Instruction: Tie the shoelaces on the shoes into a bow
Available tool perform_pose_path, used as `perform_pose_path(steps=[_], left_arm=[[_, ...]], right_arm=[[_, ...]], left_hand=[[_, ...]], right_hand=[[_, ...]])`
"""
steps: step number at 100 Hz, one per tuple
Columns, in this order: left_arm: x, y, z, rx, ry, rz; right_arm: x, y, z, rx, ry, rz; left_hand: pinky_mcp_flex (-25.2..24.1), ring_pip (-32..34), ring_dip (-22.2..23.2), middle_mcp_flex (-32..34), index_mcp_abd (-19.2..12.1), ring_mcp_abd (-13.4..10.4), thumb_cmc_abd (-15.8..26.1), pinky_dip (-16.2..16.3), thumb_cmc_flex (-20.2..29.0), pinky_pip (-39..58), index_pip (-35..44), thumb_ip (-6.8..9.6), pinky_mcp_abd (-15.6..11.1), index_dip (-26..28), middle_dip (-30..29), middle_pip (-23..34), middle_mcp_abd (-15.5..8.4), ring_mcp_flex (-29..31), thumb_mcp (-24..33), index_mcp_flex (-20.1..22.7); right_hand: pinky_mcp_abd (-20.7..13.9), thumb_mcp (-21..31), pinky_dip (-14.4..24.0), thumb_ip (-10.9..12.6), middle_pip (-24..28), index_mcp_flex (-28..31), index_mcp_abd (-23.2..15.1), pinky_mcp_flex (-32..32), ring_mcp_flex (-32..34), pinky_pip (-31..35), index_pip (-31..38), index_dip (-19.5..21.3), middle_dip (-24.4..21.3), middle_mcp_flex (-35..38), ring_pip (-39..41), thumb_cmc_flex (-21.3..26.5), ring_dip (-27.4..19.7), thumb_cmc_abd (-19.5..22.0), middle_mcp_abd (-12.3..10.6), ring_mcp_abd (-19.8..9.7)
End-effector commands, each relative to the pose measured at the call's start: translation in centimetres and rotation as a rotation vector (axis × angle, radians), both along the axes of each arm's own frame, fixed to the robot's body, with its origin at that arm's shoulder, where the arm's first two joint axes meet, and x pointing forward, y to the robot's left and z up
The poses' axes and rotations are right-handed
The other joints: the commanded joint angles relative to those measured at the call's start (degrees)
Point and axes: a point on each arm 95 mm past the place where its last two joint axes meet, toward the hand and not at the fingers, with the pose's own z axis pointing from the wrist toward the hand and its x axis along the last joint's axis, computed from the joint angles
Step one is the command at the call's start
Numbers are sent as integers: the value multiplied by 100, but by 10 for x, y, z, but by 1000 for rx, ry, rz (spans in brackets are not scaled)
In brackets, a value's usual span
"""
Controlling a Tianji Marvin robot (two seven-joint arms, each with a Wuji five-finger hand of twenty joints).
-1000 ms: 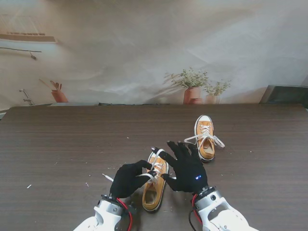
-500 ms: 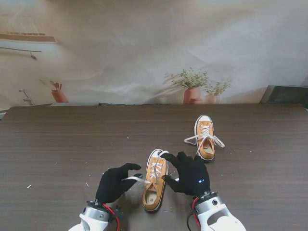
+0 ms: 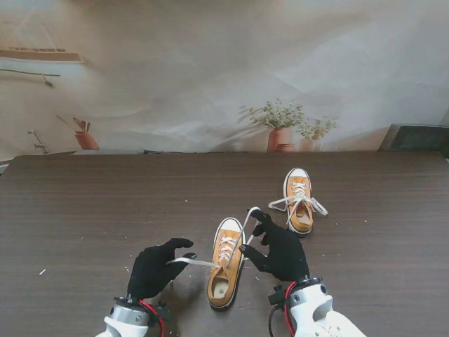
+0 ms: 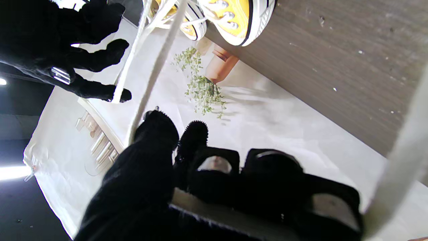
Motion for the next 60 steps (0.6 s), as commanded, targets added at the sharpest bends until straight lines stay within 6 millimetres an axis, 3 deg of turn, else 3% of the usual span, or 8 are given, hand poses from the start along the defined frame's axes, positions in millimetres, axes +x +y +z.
perform_pose_path(steps=[1,19,37,60], left_arm=[[3,1,9,10,-12,-4],[11,5,17,24,-26,-1],[21,9,25,24,-21,-9],[24,8,26,23,-25,-25]], right_arm=[[-1,4,2,48,10,-3],[1,9,3,245,57,16],[6,16,0,353,56,50],[11,29,-3,572,82,49]], left_hand=[[115,102,177,85,-127,-91,229,-56,162,582,-24,60,-72,69,95,222,-35,263,-148,-40],[114,103,175,85,-133,-93,239,-56,167,583,-10,59,-71,77,91,224,-45,263,-158,-41],[114,102,172,86,-137,-97,241,-57,178,583,4,60,-71,79,89,229,-49,264,-167,-38],[114,105,171,87,-146,-107,250,-57,187,583,25,61,-71,82,87,234,-51,264,-183,-35]], right_hand=[[118,249,-172,27,-281,120,139,-73,204,-171,-36,22,-191,242,-328,122,-164,-128,150,110],[-119,429,-822,-3,-1009,434,-49,-295,239,-828,5,129,-498,505,-1264,190,-449,-235,246,149],[-446,473,-1538,-3,-1495,643,16,-492,175,-1168,28,208,-675,572,-1936,203,-771,-250,381,132],[-693,636,-2025,-10,-1402,1197,-372,-802,-125,-1271,461,477,-589,189,-2277,216,-1077,-379,435,46]])
